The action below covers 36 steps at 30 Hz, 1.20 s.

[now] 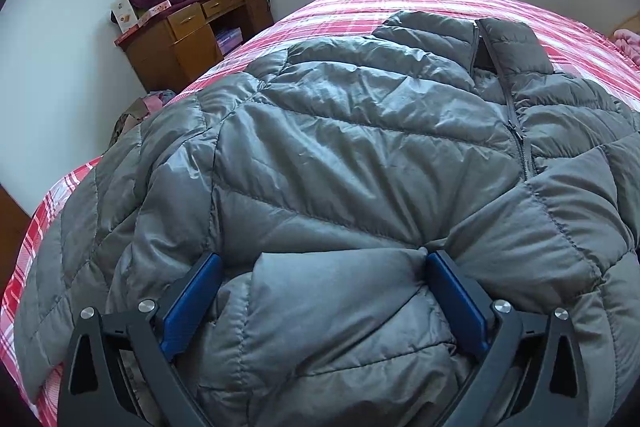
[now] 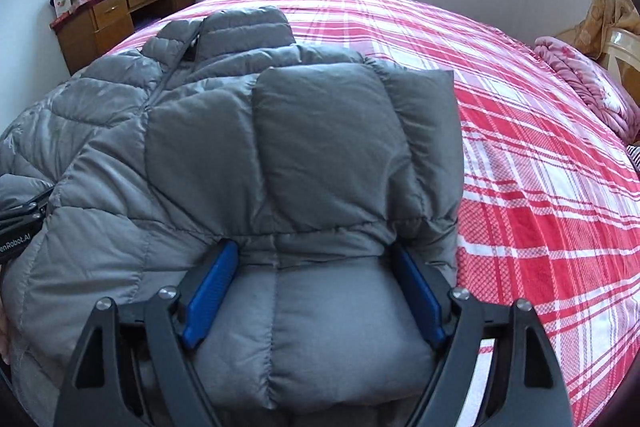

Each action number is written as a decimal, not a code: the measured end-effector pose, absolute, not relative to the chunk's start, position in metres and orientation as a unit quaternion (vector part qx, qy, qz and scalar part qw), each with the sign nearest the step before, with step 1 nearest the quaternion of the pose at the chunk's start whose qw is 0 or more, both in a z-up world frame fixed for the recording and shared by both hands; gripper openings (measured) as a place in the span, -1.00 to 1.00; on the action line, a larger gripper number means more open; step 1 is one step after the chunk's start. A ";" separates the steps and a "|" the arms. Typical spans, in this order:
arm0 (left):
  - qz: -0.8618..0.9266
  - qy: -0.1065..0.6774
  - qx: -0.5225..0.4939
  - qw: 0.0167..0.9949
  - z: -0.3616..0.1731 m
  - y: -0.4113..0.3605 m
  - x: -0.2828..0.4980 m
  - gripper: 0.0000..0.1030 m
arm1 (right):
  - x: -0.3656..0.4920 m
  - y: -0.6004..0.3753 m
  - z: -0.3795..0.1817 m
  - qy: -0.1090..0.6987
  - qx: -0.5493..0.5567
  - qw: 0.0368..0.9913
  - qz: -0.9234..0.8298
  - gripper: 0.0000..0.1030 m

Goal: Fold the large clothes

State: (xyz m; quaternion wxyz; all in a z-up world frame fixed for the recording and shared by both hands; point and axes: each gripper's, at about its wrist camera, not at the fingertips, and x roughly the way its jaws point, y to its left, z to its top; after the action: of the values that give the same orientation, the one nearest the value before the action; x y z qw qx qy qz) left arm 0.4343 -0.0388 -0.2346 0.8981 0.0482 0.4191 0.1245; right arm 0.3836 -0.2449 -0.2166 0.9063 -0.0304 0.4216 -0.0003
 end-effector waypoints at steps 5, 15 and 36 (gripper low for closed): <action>0.114 0.426 0.039 0.897 -0.231 -0.036 0.433 0.98 | 0.385 -0.247 -0.213 0.424 -0.029 0.905 0.002 0.59; 0.098 0.383 -0.013 0.919 -0.190 -0.030 0.438 0.97 | 0.394 -0.246 -0.144 0.339 -0.007 0.940 -0.030 0.46; 0.118 0.428 0.002 0.896 -0.237 -0.033 0.456 0.98 | 0.399 -0.226 -0.167 0.386 -0.028 0.922 -0.015 0.53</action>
State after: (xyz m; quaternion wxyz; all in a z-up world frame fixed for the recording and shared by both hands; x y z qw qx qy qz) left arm 0.4560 -0.0335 -0.2366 0.8960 0.0021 0.4281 0.1176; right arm 0.3990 -0.2259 -0.1675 0.9220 -0.0277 0.3859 -0.0146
